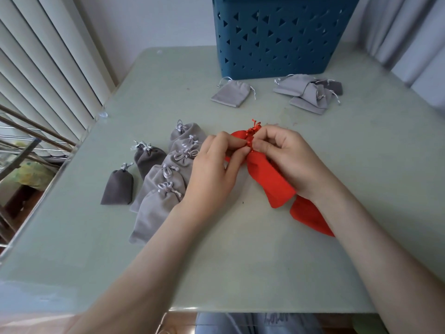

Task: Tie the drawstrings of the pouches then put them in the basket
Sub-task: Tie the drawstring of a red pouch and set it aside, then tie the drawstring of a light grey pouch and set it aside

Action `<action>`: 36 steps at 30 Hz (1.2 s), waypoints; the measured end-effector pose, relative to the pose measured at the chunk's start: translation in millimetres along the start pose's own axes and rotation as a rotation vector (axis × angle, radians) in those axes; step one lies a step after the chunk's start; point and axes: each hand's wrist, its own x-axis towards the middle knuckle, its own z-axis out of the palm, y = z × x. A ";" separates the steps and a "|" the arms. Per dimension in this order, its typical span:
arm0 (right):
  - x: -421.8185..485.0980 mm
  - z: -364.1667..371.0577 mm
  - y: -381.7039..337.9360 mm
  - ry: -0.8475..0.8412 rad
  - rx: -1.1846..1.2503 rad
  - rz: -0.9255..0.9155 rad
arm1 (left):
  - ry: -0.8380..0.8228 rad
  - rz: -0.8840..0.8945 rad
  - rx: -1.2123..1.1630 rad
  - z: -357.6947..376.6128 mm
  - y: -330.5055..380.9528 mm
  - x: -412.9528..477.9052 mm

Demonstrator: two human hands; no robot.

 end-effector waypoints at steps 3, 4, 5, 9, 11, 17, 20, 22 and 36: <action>2.0 -0.8 0.5 -0.027 0.102 0.029 | 0.010 -0.026 -0.029 -0.4 0.3 0.7; 2.7 -1.0 0.6 -0.030 0.123 0.033 | 0.018 -0.035 -0.036 -0.7 0.7 0.6; 3.2 -1.1 1.1 -0.033 0.140 0.039 | 0.023 -0.041 -0.042 -1.4 1.8 0.4; 4.1 -1.1 3.5 0.006 0.153 0.026 | 0.043 -0.040 -0.037 -3.4 4.5 -1.2; 4.0 -2.0 4.6 0.058 0.129 0.018 | 0.067 -0.032 0.007 -3.2 5.4 -0.7; 5.7 -0.8 7.6 0.128 -0.031 0.011 | 0.080 -0.034 0.060 -2.2 6.8 -1.4; 7.2 -8.3 9.4 0.066 -0.200 0.009 | -0.023 -0.111 0.026 -3.1 5.1 0.1; 9.1 -12.9 17.0 0.020 -0.345 0.044 | -0.138 -0.195 0.067 -2.0 -0.4 -0.4; 139.1 -28.8 2.0 0.159 -0.648 0.262 | -0.405 -0.558 0.386 5.2 -19.7 111.2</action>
